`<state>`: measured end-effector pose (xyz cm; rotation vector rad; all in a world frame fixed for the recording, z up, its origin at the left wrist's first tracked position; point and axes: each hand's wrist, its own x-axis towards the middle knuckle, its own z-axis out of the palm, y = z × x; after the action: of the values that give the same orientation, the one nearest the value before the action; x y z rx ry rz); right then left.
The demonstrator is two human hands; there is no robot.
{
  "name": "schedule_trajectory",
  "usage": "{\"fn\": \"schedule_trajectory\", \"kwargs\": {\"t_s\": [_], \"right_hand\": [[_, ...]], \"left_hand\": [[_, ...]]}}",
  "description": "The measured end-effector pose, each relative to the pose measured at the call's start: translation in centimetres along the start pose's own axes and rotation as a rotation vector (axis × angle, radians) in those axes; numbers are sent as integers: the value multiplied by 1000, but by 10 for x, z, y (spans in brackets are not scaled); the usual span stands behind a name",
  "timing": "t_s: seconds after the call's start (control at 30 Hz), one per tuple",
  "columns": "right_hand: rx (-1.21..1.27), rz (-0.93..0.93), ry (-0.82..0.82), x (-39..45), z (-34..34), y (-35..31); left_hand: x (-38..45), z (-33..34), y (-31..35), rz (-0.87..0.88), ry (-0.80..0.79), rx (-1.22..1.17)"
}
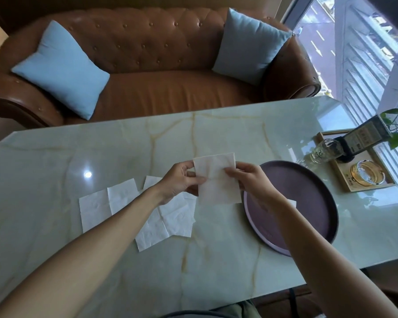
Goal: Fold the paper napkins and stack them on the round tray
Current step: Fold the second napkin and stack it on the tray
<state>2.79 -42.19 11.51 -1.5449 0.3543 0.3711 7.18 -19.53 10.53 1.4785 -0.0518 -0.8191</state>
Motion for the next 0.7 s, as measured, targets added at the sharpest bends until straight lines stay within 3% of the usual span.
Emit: {"fn": "schedule_trajectory", "kwargs": {"t_s": [0.33, 0.47, 0.63, 0.7], "right_hand": [[248, 134, 36, -7, -21, 2], [-21, 106, -23, -7, -20, -3], [-202, 1, -73, -4, -25, -14], [-263, -27, -71, -5, -26, -19]], "left_hand": [[10, 12, 4, 70, 93, 18], [9, 16, 11, 99, 64, 60], [14, 12, 21, -4, -37, -130], [17, 17, 25, -21, -43, -17]]}}
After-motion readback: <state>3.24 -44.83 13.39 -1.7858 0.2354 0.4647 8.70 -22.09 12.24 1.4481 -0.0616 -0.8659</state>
